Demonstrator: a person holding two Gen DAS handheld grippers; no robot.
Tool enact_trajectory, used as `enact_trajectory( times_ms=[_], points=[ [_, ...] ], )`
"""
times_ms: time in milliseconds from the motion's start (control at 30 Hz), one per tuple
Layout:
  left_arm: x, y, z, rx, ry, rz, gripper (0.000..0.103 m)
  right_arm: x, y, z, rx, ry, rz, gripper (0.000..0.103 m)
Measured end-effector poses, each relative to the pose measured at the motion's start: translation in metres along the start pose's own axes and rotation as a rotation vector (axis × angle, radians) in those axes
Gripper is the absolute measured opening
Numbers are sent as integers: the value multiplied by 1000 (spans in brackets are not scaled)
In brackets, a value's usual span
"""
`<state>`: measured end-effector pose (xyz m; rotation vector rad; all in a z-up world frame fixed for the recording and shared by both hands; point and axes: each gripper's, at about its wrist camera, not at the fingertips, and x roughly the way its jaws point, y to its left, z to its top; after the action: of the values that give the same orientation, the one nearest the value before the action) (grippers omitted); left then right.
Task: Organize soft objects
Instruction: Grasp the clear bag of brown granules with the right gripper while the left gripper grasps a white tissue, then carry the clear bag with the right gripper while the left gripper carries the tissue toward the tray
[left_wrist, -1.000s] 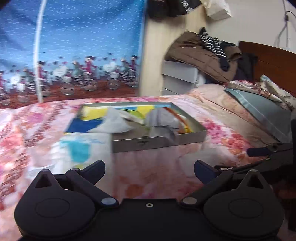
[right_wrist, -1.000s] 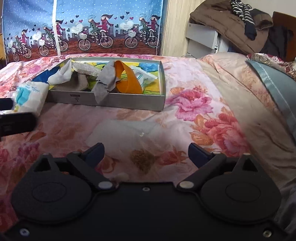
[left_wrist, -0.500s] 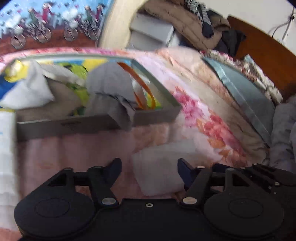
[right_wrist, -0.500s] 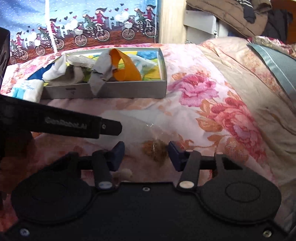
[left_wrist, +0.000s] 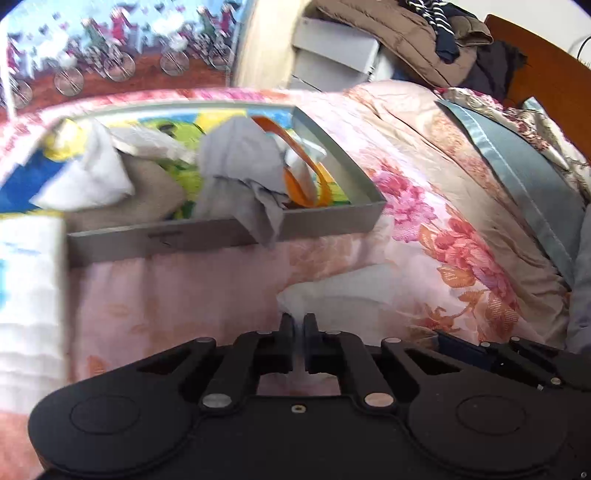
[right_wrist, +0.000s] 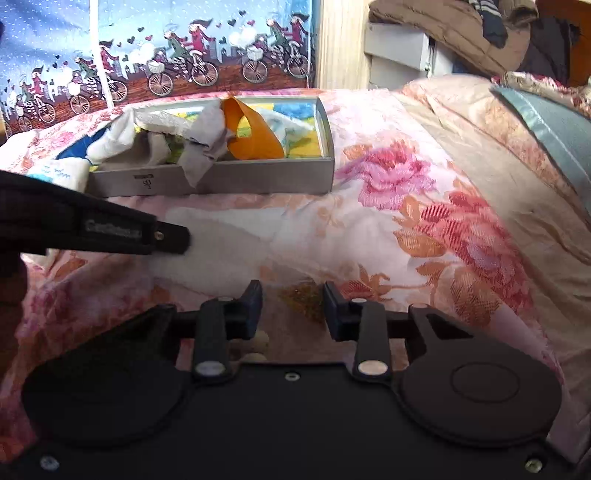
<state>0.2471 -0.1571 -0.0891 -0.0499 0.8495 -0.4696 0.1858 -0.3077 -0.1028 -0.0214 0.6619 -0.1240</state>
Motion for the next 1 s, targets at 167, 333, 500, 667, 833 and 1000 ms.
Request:
enact_trajectory(
  times_ms=[167,333,500,667,833,1000],
  points=[
    [-36,8,-3,30,-79,73,4,-13,9,3,-61,-89,-5,26],
    [-76,26,5,57,-146,122,4,-25,15,12,-91,-195,10,26],
    [-106,42,25,57,-230,169,4,-23,30,33,-150,-304,17,27],
    [-112,55,53,28,-333,237,4,-6,41,63,-171,-391,45,27],
    [-89,65,81,-16,-367,269,4,29,58,77,-219,-386,75,27],
    [-50,69,94,-6,-328,263,4,64,72,83,-226,-338,104,27]
  ],
)
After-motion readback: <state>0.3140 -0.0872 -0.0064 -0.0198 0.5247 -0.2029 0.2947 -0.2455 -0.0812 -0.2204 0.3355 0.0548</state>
